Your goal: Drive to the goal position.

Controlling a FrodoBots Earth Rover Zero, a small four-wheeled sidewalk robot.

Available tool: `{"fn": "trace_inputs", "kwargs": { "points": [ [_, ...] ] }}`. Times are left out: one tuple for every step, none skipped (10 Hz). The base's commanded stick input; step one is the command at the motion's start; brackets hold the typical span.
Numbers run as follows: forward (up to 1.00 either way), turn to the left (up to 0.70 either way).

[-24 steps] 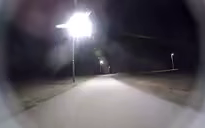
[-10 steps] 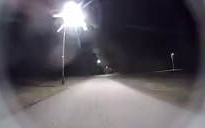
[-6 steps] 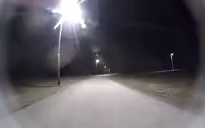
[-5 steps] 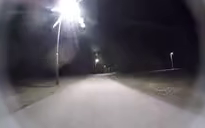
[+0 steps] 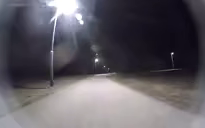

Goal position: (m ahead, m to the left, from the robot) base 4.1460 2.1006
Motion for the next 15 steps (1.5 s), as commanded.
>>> {"fn": "trace_inputs", "kwargs": {
  "points": [
    [1.0,0.27],
    [1.0,0.27],
    [1.0,0.27],
    [1.0,0.27],
    [1.0,0.26],
    [1.0,0.23],
    [1.0,0.19],
    [1.0,0.15],
    [1.0,0.12],
    [1.0,0.08],
    [1.0,0.05],
    [1.0,0.01],
    [1.0,0.0],
    [1.0,0.0],
    [1.0,0.0]
  ]
}}
